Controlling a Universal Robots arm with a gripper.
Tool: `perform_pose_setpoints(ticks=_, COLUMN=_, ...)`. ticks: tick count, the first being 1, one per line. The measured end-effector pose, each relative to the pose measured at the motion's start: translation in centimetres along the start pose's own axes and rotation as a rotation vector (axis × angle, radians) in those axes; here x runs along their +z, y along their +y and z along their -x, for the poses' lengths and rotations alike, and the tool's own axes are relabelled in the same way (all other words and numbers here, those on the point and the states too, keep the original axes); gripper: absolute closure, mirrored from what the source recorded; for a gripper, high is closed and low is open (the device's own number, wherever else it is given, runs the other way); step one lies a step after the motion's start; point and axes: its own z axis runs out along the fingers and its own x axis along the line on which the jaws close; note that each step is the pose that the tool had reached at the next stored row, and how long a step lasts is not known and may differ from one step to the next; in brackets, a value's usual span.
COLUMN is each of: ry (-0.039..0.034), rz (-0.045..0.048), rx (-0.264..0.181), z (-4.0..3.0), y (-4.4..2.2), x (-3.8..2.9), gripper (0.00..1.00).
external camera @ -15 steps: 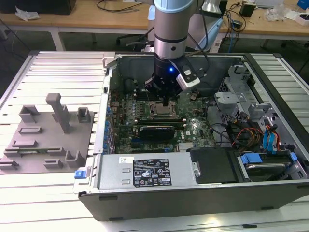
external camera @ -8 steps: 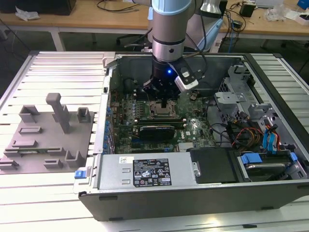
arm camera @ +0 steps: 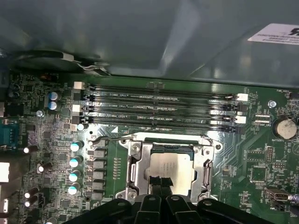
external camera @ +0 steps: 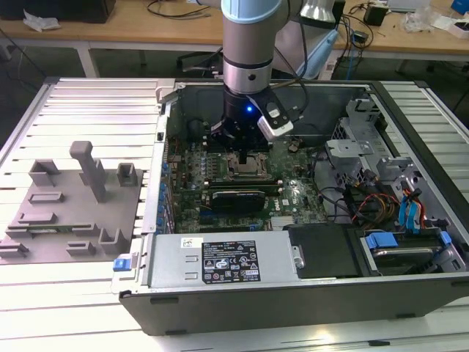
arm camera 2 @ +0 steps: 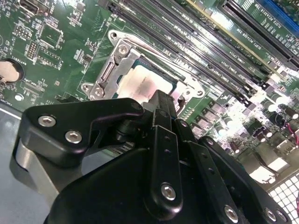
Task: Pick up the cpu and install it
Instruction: 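Close the cpu cover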
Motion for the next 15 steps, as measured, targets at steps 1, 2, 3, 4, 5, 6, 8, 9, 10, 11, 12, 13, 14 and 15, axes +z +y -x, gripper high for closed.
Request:
perform_pose_setpoints(ticks=1, ry=-0.0001, rz=0.0000, rx=0.000, z=-0.01, y=0.00, x=0.00, gripper=0.89)
perform_pose_setpoints(ticks=2, ry=-0.0001, rz=0.0000, rx=0.000, z=-0.02, y=0.00, x=0.00, gripper=0.89)
perform_pose_setpoints(ticks=3, ry=0.0000, rz=0.0000, rx=0.000, z=-0.03, y=0.00, x=0.00, gripper=0.89)
perform_pose_setpoints(ticks=4, ry=0.0000, rz=0.0001, rx=0.000, z=-0.07, y=0.00, x=0.02, gripper=0.89)
perform_pose_setpoints(ticks=5, ry=0.0000, rz=0.0000, rx=0.000, z=-0.12, y=0.00, x=0.04, gripper=0.89)
perform_pose_setpoints(ticks=6, ry=0.0000, rz=0.0000, rx=0.000, z=-0.26, y=0.02, x=0.11, gripper=0.89)
perform_pose_setpoints(ticks=8, ry=-0.0001, rz=0.0001, rx=0.000, z=-0.64, y=0.05, x=0.46, gripper=0.89)
perform_pose_setpoints(ticks=9, ry=0.0001, rz=-0.0001, rx=0.000, z=-0.75, y=0.05, x=0.50, gripper=0.89)
perform_pose_setpoints(ticks=10, ry=0.0001, rz=-0.0001, rx=0.000, z=-0.88, y=0.06, x=0.53, gripper=0.89)
perform_pose_setpoints(ticks=11, ry=0.0000, rz=0.0000, rx=0.000, z=-1.10, y=0.08, x=0.59, gripper=0.89)
perform_pose_setpoints(ticks=12, ry=-0.0001, rz=0.0000, rx=0.000, z=-1.25, y=0.09, x=0.63, gripper=0.89)
perform_pose_setpoints(ticks=13, ry=-0.0001, rz=0.0001, rx=0.000, z=-1.47, y=0.10, x=0.68, gripper=0.89)
perform_pose_setpoints(ticks=14, ry=-0.0002, rz=0.0003, rx=0.000, z=-1.69, y=0.12, x=0.74, gripper=0.89)
perform_pose_setpoints(ticks=15, ry=-0.0003, rz=0.0007, rx=0.000, z=-1.88, y=0.13, x=0.80, gripper=0.89)
